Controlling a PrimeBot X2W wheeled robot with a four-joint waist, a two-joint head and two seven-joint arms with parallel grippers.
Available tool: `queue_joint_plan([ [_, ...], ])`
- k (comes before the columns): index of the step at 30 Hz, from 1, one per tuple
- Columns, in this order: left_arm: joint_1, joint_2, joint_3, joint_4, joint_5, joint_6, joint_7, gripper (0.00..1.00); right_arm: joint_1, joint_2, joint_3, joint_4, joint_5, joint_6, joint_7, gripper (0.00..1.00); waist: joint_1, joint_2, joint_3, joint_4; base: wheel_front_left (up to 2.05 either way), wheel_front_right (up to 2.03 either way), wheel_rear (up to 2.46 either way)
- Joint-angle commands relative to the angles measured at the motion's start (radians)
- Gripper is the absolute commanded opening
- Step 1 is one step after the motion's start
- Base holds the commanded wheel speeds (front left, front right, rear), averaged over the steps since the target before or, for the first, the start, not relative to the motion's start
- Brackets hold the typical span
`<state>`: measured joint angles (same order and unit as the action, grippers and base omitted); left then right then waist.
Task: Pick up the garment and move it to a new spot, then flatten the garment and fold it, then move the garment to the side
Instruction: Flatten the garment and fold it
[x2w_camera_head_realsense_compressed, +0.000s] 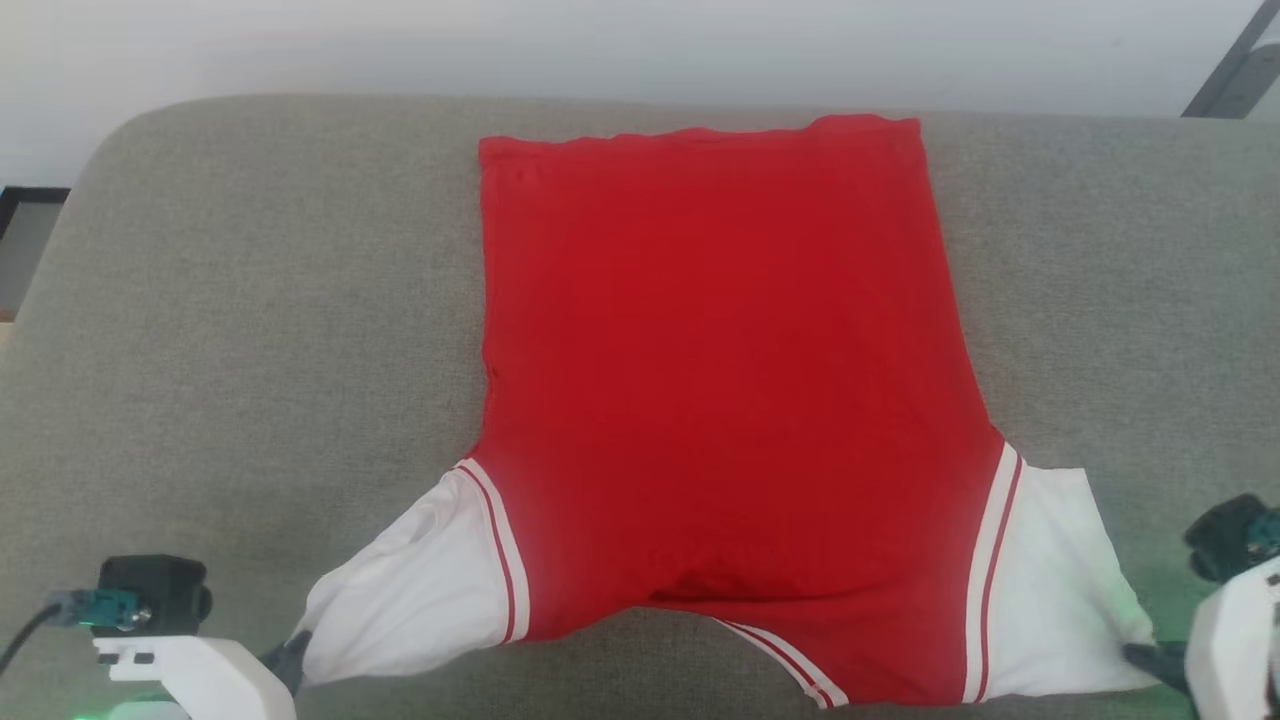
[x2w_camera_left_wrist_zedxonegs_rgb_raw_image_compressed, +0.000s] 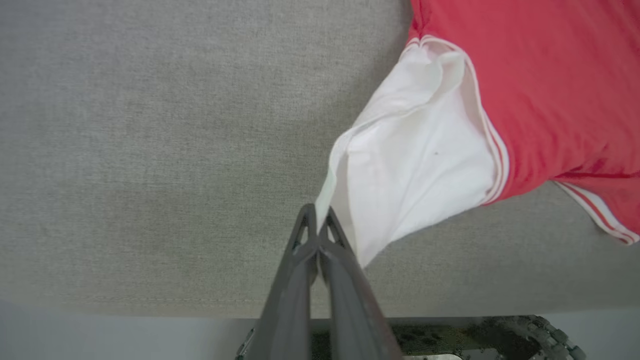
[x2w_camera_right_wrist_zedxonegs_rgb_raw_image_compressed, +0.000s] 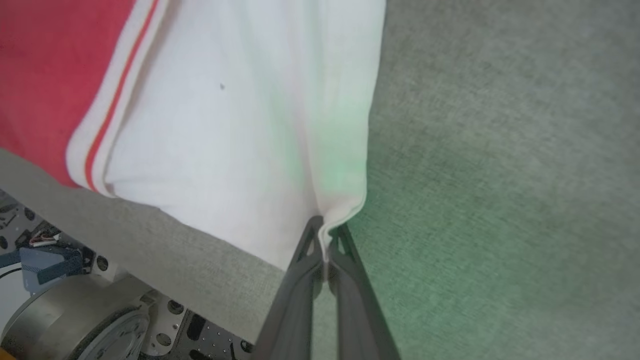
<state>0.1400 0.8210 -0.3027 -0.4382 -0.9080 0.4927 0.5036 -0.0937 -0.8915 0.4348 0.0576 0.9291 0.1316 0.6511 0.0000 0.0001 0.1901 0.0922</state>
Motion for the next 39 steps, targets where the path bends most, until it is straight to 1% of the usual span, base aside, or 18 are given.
queue_joint_plan([
  [1, -0.003, -0.008, -0.006, 0.012, 0.006, -0.011, -0.011, 0.0, 0.006, 0.031, -0.005, 0.02, -0.03, -0.002, -0.01, 0.0, 0.0, -0.0001, 0.006, 0.003, 0.0, 0.0, 0.0],
  [6, -0.051, -0.038, -0.037, 0.049, 0.016, -0.046, -0.023, 0.0, -0.033, 0.147, -0.009, 0.112, -0.129, -0.002, -0.014, 0.0, 0.0, -0.0001, 0.024, 0.007, 0.0, 0.0, 0.0],
  [7, -0.061, -0.043, -0.043, 0.056, 0.018, -0.052, -0.022, 0.0, -0.039, 0.159, -0.009, 0.125, -0.151, -0.002, -0.011, 0.08, 0.0, -0.0001, 0.027, 0.008, 0.0, 0.0, 0.0],
  [8, -0.072, -0.047, -0.046, 0.064, 0.023, -0.058, -0.024, 0.0, -0.048, 0.174, -0.011, 0.137, -0.162, -0.003, -0.008, 0.32, 0.0, -0.0001, 0.029, 0.009, 0.0, 0.0, 0.0],
  [9, -0.082, -0.051, -0.051, 0.071, 0.025, -0.061, -0.026, 0.0, -0.053, 0.188, -0.015, 0.141, -0.165, -0.003, 0.0, 0.76, 0.0, -0.0001, 0.03, 0.01, 0.0, 0.0, 0.0],
  [10, -0.088, -0.055, -0.054, 0.076, 0.023, -0.065, -0.028, 0.0, -0.057, 0.194, -0.017, 0.139, -0.169, -0.003, 0.007, 0.99, 0.0, -0.0001, 0.032, 0.01, 0.0, 0.0, 0.0],
  [13, -0.102, -0.062, -0.06, 0.086, 0.025, -0.074, -0.035, 0.0, -0.074, 0.186, -0.043, 0.104, -0.175, -0.003, 0.036, 1.0, 0.0, -0.0001, 0.037, 0.01, 0.0, 0.0, 0.0],
  [15, -0.105, -0.064, -0.062, 0.09, 0.028, -0.077, -0.04, 0.0, -0.075, 0.171, -0.075, 0.057, -0.161, -0.003, 0.057, 1.0, 0.0, -0.0001, 0.041, 0.011, 0.0, 0.0, 0.0],
  [18, -0.109, -0.071, -0.067, 0.088, 0.03, -0.082, -0.047, 0.0, -0.09, 0.149, -0.144, -0.038, -0.144, -0.002, 0.086, 1.0, 0.0, -0.0001, 0.05, 0.017, 0.0, 0.0, 0.0],
  [20, -0.12, -0.076, -0.072, 0.085, 0.035, -0.084, -0.05, 0.0, -0.108, 0.143, -0.201, -0.093, -0.154, -0.002, 0.099, 1.0, 0.0, -0.0001, 0.059, 0.024, 0.0, 0.0, 0.0],
  [23, -0.136, -0.085, -0.081, 0.081, 0.042, -0.093, -0.054, 0.0, -0.151, 0.167, -0.278, -0.147, -0.201, -0.002, 0.11, 1.0, 0.0, -0.0001, 0.077, 0.04, 0.0, 0.0, 0.0],
  [25, -0.152, -0.093, -0.093, 0.08, 0.049, -0.101, -0.053, 0.0, -0.201, 0.193, -0.32, -0.155, -0.235, -0.002, 0.109, 1.0, 0.0, -0.0001, 0.093, 0.057, 0.0, 0.0, 0.0],
  [28, -0.184, -0.104, -0.108, 0.083, 0.059, -0.112, -0.053, 0.0, -0.307, 0.241, -0.356, -0.116, -0.31, -0.002, 0.067, 1.0, 0.0, -0.0001, 0.118, 0.084, 0.0, 0.0, 0.0],
  [31, -0.222, -0.127, -0.129, 0.092, 0.072, -0.127, -0.053, 0.0, -0.425, 0.293, -0.357, -0.021, -0.379, -0.002, 0.006, 1.0, 0.0, -0.0001, 0.145, 0.117, 0.0, 0.0, 0.0],
  [34, -0.261, -0.149, -0.153, 0.102, 0.085, -0.146, -0.054, 0.0, -0.555, 0.32, -0.336, 0.103, -0.441, -0.002, -0.062, 1.0, 0.0, -0.0001, 0.172, 0.151, 0.0, 0.0, 0.0],
  [35, -0.261, -0.149, -0.153, 0.102, 0.085, -0.146, -0.054, 0.0, -0.555, 0.32, -0.336, 0.103, -0.441, -0.002, -0.062, 1.0, 0.0, -0.0001, 0.172, 0.151, 0.0, 0.0, 0.0],
  [39, -0.31, -0.18, -0.185, 0.124, 0.091, -0.172, -0.054, 0.0, -0.708, 0.348, -0.313, 0.312, -0.496, -0.002, -0.102, 1.0, 0.0, -0.0001, 0.204, 0.195, 0.0, 0.0, 0.0],
])
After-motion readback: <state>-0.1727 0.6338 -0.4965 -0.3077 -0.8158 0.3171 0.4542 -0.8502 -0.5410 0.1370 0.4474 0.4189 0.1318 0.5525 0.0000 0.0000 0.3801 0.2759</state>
